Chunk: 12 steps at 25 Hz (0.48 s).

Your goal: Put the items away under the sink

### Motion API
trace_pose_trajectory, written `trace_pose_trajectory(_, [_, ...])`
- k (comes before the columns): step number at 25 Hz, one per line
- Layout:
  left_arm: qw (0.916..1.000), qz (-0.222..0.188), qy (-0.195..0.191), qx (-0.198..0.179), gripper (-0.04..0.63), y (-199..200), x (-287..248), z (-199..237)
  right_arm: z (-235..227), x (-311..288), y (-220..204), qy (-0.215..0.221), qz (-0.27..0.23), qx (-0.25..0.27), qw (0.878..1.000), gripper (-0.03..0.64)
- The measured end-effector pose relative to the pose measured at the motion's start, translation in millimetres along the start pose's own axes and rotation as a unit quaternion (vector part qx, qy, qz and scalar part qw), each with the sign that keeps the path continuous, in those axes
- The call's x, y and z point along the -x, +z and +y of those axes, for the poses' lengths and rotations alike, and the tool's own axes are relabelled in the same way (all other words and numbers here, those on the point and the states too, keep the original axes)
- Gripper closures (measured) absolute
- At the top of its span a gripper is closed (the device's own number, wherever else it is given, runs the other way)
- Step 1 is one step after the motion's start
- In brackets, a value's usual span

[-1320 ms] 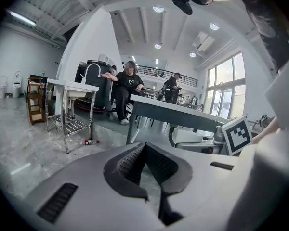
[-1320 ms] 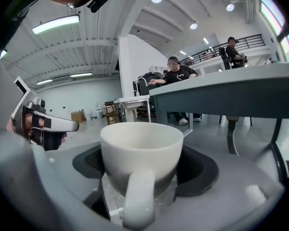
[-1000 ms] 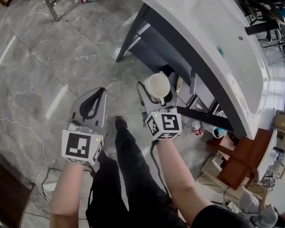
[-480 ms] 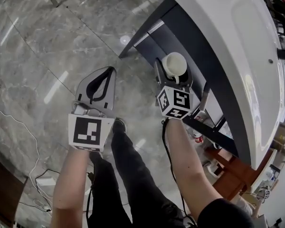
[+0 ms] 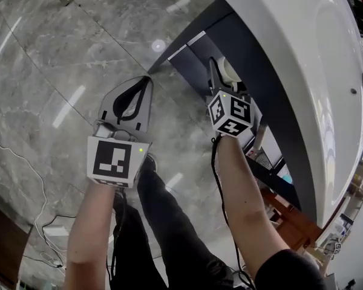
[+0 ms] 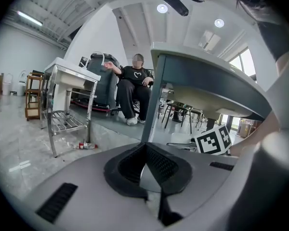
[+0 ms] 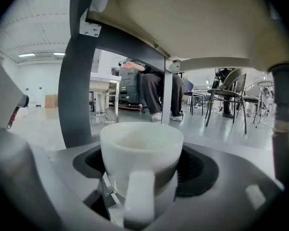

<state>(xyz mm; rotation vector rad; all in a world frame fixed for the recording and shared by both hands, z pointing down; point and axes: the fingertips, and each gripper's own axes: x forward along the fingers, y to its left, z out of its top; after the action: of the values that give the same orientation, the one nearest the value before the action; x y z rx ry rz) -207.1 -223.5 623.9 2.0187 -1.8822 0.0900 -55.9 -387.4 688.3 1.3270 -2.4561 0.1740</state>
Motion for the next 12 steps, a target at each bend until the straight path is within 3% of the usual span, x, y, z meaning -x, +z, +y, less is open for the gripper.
trace_pose_trajectory(8, [0.9999, 0.007, -0.006, -0.005, 0.586, -3, -7, -4, -11, -9, -6, -0.010, -0.001, 0.013, 1.000, 0.221])
trace_pose_trajectory(12, [0.9992, 0.021, -0.032, -0.008, 0.586, -7, 4, -19, -10, -14, -22, 0.002, 0.057, 0.050, 0.997, 0.219])
